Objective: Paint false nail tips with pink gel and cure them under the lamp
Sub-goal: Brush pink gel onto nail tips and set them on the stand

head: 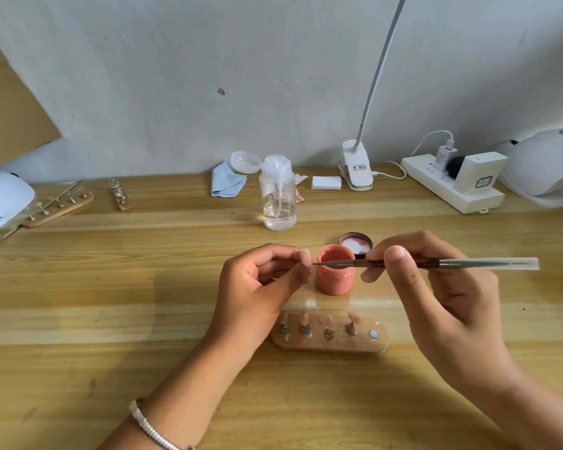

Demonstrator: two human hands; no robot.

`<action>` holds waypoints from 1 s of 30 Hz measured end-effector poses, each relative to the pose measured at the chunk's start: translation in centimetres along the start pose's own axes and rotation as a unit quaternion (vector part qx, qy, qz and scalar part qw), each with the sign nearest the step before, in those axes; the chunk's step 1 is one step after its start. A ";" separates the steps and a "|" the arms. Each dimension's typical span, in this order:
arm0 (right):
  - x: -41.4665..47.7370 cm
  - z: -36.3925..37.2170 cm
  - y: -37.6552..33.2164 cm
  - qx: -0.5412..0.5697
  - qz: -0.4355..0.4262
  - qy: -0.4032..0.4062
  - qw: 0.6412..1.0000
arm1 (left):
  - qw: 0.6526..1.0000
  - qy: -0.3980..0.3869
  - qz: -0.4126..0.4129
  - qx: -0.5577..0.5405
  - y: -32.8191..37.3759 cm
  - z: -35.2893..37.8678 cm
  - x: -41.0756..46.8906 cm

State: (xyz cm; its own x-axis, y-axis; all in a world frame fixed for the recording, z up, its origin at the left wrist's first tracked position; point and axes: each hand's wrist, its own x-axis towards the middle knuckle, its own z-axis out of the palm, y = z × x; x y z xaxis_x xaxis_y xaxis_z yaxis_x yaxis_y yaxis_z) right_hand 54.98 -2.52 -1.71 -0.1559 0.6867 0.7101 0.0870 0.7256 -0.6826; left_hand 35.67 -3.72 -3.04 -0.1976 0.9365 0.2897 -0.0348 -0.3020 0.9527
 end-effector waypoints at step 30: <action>1.4 0.7 2.0 -0.221 0.035 -0.090 0.970 | 0.999 0.023 -0.015 0.040 -0.4 -0.1 0.0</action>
State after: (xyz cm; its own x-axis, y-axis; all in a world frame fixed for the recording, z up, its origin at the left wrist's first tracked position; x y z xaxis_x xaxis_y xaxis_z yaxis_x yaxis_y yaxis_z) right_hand 54.29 -0.18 -2.19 -0.2999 0.7451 0.5957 0.5116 0.6527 -0.5588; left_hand 35.56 -3.63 -3.40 -0.2434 0.9347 0.2589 0.0361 -0.2580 0.9655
